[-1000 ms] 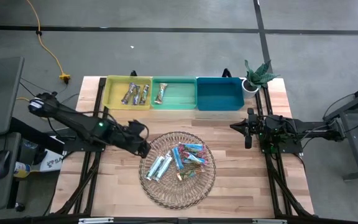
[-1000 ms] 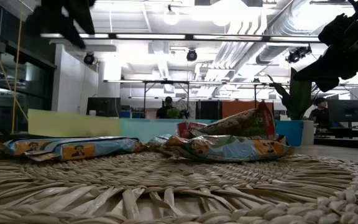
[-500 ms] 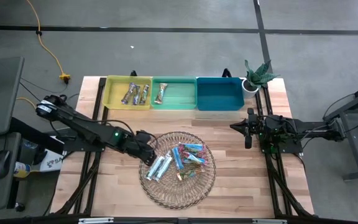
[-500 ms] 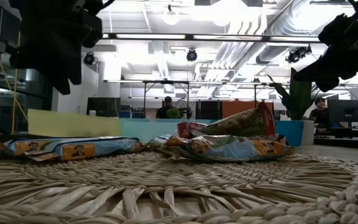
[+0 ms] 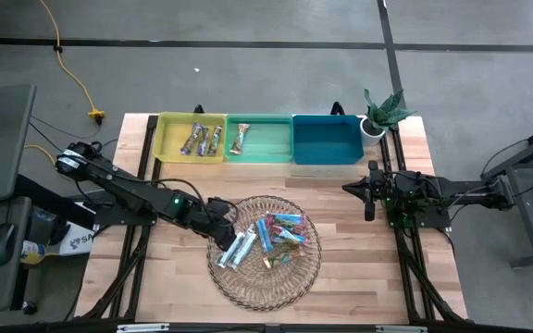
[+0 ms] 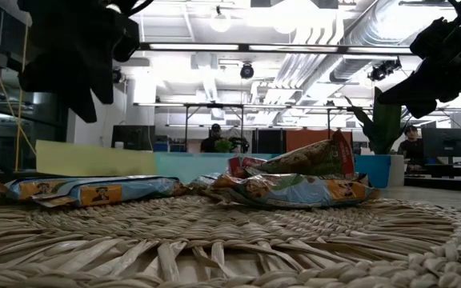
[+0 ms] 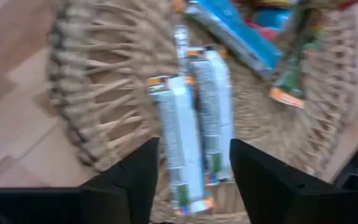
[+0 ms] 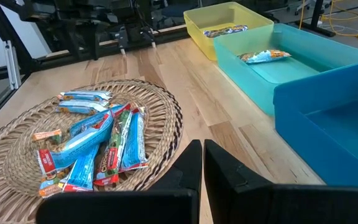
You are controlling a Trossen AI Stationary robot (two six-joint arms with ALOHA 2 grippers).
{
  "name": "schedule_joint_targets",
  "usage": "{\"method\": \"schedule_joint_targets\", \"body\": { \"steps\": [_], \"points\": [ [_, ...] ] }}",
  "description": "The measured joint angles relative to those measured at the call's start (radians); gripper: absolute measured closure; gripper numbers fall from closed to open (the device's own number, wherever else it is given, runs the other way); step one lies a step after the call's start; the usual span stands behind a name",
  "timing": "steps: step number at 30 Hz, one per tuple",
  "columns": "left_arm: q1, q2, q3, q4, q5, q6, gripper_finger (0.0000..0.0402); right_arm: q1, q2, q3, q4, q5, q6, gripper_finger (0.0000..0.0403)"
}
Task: Pick and place Granola Bars by type
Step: Put the yellow granola bar into the green bin
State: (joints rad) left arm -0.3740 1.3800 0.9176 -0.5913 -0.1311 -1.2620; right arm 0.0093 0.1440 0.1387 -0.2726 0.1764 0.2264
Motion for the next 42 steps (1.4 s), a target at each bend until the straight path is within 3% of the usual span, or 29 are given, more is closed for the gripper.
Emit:
{"method": "schedule_joint_targets", "body": {
  "steps": [6,10,17,22,31,42],
  "points": [
    [0.0,0.0,0.0,0.016,0.01,-0.026,0.0137,0.0,0.0,0.0,0.0,0.0,0.0,0.0402],
    [0.0,0.027,0.0,0.022,0.02,-0.08,0.0119,0.0,0.0,0.0,0.0,0.0,0.0,0.0402],
    [0.0,0.145,0.003,0.065,0.126,-0.104,0.0139,0.0,-0.002,0.0,-0.001,0.0,0.0,0.0402],
    [0.0,0.214,0.077,0.033,0.124,-0.07,0.0157,0.0,0.0,0.0,0.0,0.0,0.0,0.0403],
    [0.001,0.371,0.293,-0.222,0.075,0.063,0.0163,0.0,0.0,0.0,0.0,0.0,0.0,0.0402],
    [0.0,0.464,0.352,-0.262,0.074,0.054,0.0163,0.0,0.014,0.0,-0.001,0.0,0.0,0.0402]
  ]
}}
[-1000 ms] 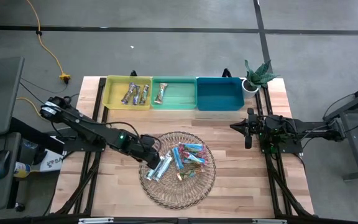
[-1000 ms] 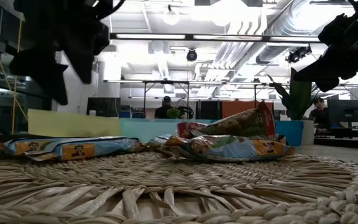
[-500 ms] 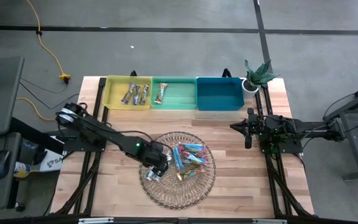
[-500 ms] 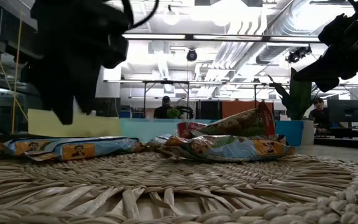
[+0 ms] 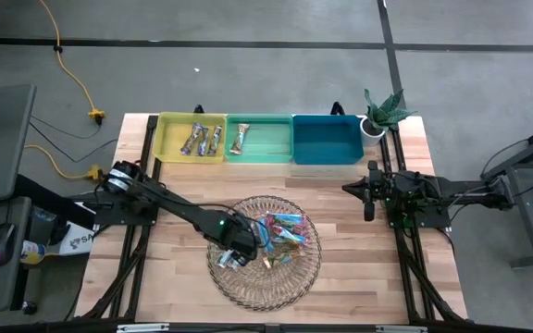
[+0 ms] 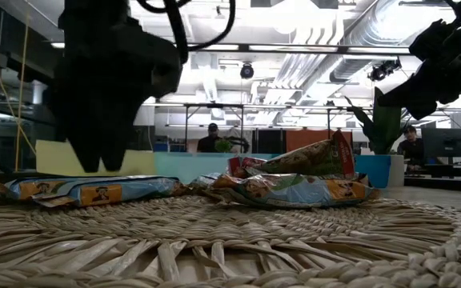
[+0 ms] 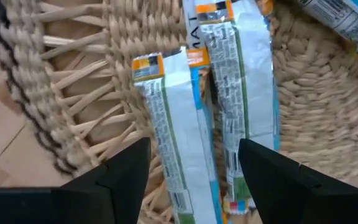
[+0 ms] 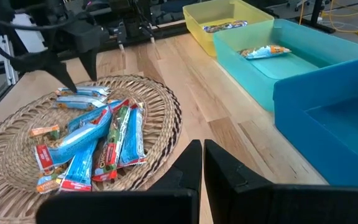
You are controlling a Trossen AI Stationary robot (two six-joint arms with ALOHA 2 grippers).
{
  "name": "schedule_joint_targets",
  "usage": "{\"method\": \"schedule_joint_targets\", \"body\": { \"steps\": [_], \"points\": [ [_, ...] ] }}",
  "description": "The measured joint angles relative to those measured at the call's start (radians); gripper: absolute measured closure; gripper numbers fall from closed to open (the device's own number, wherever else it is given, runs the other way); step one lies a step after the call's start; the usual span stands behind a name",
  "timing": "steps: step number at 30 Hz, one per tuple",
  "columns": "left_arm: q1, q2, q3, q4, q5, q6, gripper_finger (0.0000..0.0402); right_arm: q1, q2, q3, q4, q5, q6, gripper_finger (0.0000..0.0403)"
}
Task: Pick and place Granola Bars by type
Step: Put the yellow granola bar into the green bin
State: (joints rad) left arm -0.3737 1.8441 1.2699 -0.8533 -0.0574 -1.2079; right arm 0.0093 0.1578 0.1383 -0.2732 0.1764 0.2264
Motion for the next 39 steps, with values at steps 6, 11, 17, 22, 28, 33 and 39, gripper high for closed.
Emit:
{"method": "schedule_joint_targets", "body": {
  "steps": [6,11,17,22,28,33,39],
  "points": [
    [0.0,0.021,0.001,-0.01,-0.004,0.0,0.0163,0.0,0.006,0.0,-0.001,0.0,0.0,0.0403],
    [0.0,0.03,0.0,-0.017,-0.01,-0.001,0.0163,0.0,0.005,0.0,0.0,0.0,0.0,0.0402],
    [0.0,0.042,-0.001,-0.014,-0.015,-0.01,0.0163,0.0,0.005,0.0,0.001,0.0,0.0,0.0402],
    [0.0,0.042,-0.001,0.001,-0.011,-0.025,0.0163,0.0,0.005,0.0,0.001,0.0,0.0,0.0402],
    [0.0,0.042,-0.012,0.038,0.015,-0.032,0.0163,0.0,0.005,0.0,0.001,0.0,0.0,0.0402],
    [0.0,0.041,-0.039,0.06,0.04,-0.046,0.0169,0.0,0.005,0.0,0.001,0.0,0.0,0.0402],
    [0.0,0.037,-0.056,0.071,0.045,-0.053,0.021,0.0,0.005,0.0,0.001,0.0,0.0,0.0402]
  ]
}}
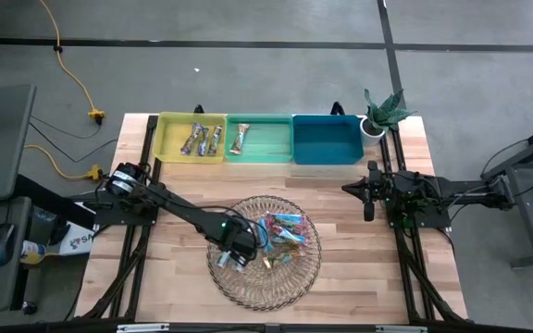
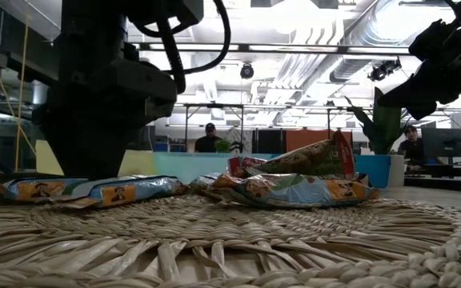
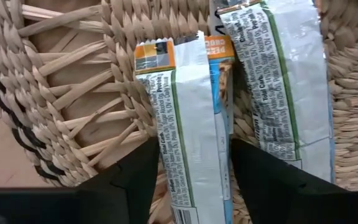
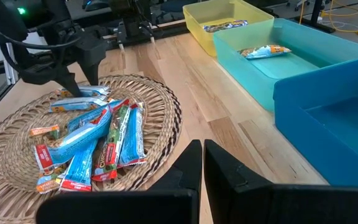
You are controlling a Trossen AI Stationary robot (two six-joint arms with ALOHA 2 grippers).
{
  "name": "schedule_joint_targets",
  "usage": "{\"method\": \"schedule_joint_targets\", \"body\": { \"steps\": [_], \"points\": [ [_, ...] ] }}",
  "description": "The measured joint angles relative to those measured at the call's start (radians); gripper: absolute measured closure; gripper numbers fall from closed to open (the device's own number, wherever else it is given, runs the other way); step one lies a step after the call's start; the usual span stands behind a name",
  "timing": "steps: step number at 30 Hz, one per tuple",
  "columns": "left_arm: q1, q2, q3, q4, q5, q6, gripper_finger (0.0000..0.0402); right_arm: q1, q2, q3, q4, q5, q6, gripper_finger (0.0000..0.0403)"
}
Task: Pick and place Granola Bars by type
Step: Put the yellow granola bar into the green bin
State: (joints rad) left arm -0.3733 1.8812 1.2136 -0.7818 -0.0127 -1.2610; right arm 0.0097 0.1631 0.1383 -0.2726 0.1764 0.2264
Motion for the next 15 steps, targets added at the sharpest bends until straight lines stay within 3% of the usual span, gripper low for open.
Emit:
{"method": "schedule_joint_targets", "body": {
  "steps": [8,15],
  "points": [
    [0.0,0.0,0.0,0.0,0.003,0.004,0.0273,0.0,0.0,0.0,0.0,0.0,0.0,0.0402],
    [0.0,-0.001,0.0,0.006,0.008,0.015,0.03,0.0,0.0,0.0,0.0,0.0,0.0,0.0402]
  ]
}}
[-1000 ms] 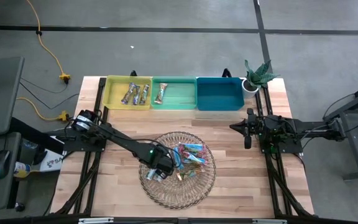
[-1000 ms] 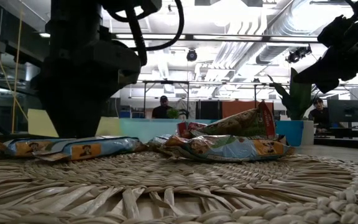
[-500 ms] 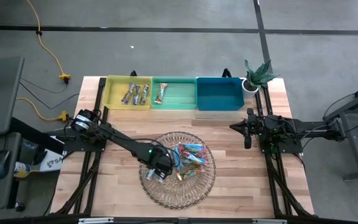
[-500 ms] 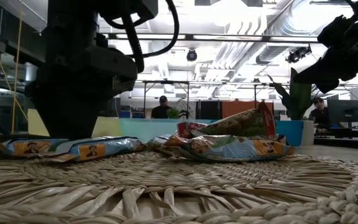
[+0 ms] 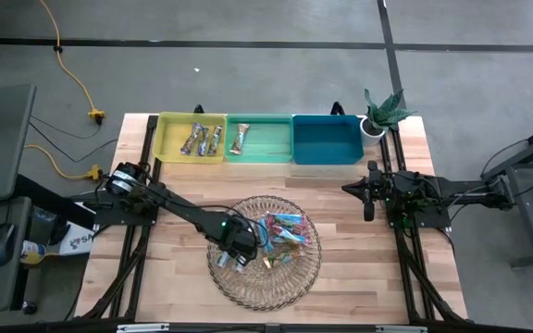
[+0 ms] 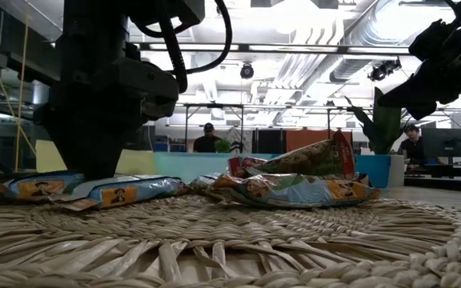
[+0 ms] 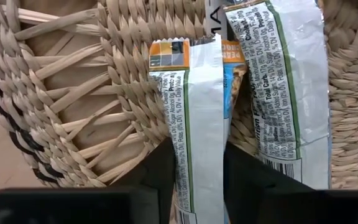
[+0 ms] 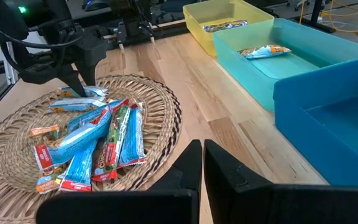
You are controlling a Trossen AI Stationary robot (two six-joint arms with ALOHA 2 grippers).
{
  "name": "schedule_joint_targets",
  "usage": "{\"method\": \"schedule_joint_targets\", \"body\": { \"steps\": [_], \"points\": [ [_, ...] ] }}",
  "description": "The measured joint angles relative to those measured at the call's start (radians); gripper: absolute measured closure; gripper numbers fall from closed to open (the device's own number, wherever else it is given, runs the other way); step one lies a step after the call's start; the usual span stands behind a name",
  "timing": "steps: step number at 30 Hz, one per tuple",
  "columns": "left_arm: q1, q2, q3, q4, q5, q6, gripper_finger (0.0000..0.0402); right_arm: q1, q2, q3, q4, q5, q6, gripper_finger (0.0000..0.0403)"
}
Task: Pick and place Granola Bars by type
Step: Put the yellow granola bar into the green bin
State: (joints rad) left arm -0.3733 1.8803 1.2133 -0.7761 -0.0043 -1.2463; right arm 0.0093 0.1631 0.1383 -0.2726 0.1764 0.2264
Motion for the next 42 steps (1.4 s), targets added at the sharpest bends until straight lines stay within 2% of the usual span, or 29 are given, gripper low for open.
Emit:
{"method": "schedule_joint_targets", "body": {
  "steps": [5,12,17,23,28,32,35,40,42],
  "points": [
    [0.0,-0.045,-0.005,-0.028,-0.012,0.018,0.0303,0.0,0.0,0.0,0.0,0.0,0.0,0.0402],
    [0.015,-0.218,-0.003,-0.026,-0.099,0.155,0.0304,0.0,0.001,0.0,0.0,0.0,0.0,0.0403],
    [0.02,-0.375,-0.003,0.086,-0.159,0.36,0.0304,0.0,0.001,0.0,-0.001,0.0,0.0,0.0402],
    [0.022,-0.554,-0.003,0.293,-0.154,0.668,0.0304,0.0,0.0,0.0,0.0,0.0,0.0,0.0402],
    [0.079,-0.677,-0.002,0.432,-0.068,0.805,0.0304,0.0,0.0,0.0,0.0,0.0,0.0,0.0402],
    [0.166,-0.74,-0.002,0.544,0.027,0.885,0.0303,0.0,0.0,0.0,0.0,0.0,0.0,0.0403],
    [0.259,-0.761,-0.001,0.605,0.131,0.912,0.0303,0.0,0.0,0.0,0.001,0.0,0.0,0.0402],
    [0.426,-0.755,-0.001,0.734,0.37,0.898,0.0303,0.0,0.0,0.0,0.0,0.0,0.0,0.0402],
    [0.482,-0.749,-0.001,0.774,0.422,0.883,0.0303,0.0,0.0,0.0,0.0,0.0,0.0,0.0402]
  ]
}}
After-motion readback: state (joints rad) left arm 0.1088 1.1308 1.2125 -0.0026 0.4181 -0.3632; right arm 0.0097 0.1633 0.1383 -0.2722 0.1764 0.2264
